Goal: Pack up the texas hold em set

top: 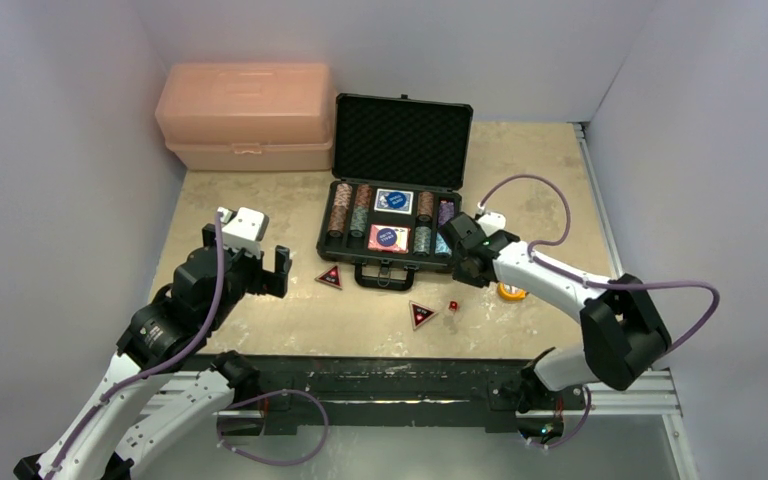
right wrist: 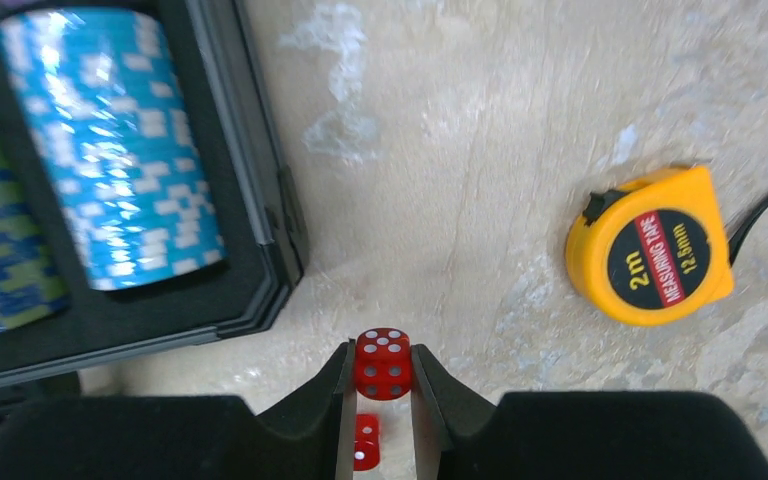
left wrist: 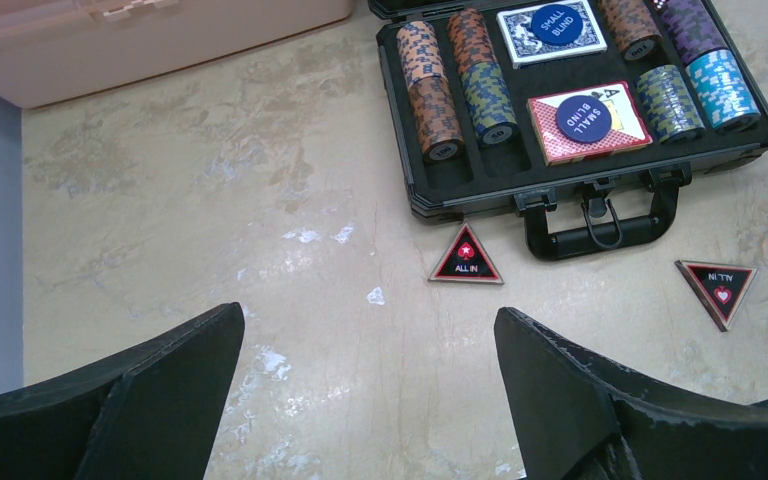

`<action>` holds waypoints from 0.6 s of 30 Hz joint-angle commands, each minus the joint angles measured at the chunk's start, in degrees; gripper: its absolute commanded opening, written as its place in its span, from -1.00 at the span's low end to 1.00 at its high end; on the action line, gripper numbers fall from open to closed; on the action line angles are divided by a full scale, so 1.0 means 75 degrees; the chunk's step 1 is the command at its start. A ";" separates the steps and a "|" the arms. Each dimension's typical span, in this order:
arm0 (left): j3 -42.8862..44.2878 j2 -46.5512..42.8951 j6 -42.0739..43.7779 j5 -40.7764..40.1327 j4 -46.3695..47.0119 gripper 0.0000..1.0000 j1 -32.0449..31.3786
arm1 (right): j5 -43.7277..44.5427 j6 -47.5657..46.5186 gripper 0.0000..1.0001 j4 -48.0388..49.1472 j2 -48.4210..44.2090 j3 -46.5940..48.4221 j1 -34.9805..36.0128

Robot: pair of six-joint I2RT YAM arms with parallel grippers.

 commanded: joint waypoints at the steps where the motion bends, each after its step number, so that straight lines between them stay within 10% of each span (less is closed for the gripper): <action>1: -0.0032 -0.0026 0.0121 -0.0019 0.0161 0.93 -0.0009 | 0.0907 -0.0215 -1.00 -0.0241 -0.0435 0.0719 0.0011; 18: -0.0037 -0.0049 0.0117 -0.0077 0.0142 0.93 -0.0010 | 0.0739 -0.1479 -1.00 0.0738 -0.0247 0.2388 0.0019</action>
